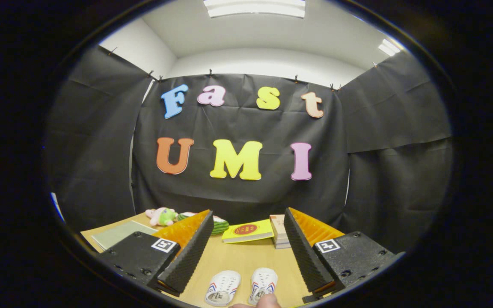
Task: Open the storage box then place both shoes into the box .Put the left shoe in first, then the right shoe, with the right side of both shoes facing outward in a uniform manner.
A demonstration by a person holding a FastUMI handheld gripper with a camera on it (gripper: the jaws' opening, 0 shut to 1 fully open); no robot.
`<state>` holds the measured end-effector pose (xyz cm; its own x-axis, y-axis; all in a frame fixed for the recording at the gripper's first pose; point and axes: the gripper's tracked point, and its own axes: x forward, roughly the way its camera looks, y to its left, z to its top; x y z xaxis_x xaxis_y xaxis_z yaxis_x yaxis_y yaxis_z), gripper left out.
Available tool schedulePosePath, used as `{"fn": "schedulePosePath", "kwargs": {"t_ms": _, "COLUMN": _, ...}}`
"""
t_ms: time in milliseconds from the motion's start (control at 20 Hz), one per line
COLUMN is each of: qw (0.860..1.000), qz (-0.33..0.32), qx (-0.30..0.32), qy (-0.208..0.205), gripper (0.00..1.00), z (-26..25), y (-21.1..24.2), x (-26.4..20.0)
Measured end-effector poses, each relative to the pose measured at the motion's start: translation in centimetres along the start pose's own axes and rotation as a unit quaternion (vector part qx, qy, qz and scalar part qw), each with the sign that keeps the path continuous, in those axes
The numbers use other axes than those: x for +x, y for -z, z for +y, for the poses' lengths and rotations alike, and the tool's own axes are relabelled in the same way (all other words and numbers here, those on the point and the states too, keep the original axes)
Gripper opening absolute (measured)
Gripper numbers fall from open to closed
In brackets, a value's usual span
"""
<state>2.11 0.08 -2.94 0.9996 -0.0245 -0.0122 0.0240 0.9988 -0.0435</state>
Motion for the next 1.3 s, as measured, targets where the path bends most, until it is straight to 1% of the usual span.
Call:
{"fn": "schedulePosePath", "kwargs": {"t_ms": 100, "qw": 1.0, "qz": 0.008, "qx": 0.011, "qy": -0.004, "gripper": 1.0, "z": -0.2, "y": 0.8, "x": 1.3}}
{"fn": "schedulePosePath", "kwargs": {"t_ms": 250, "qw": 1.0, "qz": 0.013, "qx": 0.015, "qy": 0.001, "gripper": 1.0, "z": -1.0, "y": 1.3, "x": 2.6}}
{"fn": "schedulePosePath", "kwargs": {"t_ms": 600, "qw": 0.999, "qz": 0.025, "qx": 0.03, "qy": -0.004, "gripper": 1.0, "z": -0.2, "y": 1.5, "x": 2.9}}
{"fn": "schedulePosePath", "kwargs": {"t_ms": 800, "qw": 0.998, "qz": 0.048, "qx": 0.036, "qy": -0.018, "gripper": 1.0, "z": 1.0, "y": 2.9, "x": 2.8}}
{"fn": "schedulePosePath", "kwargs": {"t_ms": 900, "qw": 0.997, "qz": 0.062, "qx": 0.028, "qy": -0.031, "gripper": 1.0, "z": 1.8, "y": 3.5, "x": 2.5}}
{"fn": "schedulePosePath", "kwargs": {"t_ms": 1050, "qw": 0.996, "qz": 0.079, "qx": 0.015, "qy": -0.035, "gripper": 1.0, "z": 2.0, "y": 4.3, "x": 2.3}}
{"fn": "schedulePosePath", "kwargs": {"t_ms": 1150, "qw": 0.994, "qz": 0.093, "qx": 0.018, "qy": -0.049, "gripper": 1.0, "z": 2.7, "y": 5.0, "x": 1.8}}
{"fn": "schedulePosePath", "kwargs": {"t_ms": 1300, "qw": 0.993, "qz": 0.095, "qx": 0.022, "qy": -0.07, "gripper": 1.0, "z": 3.7, "y": 5.8, "x": 0.9}}
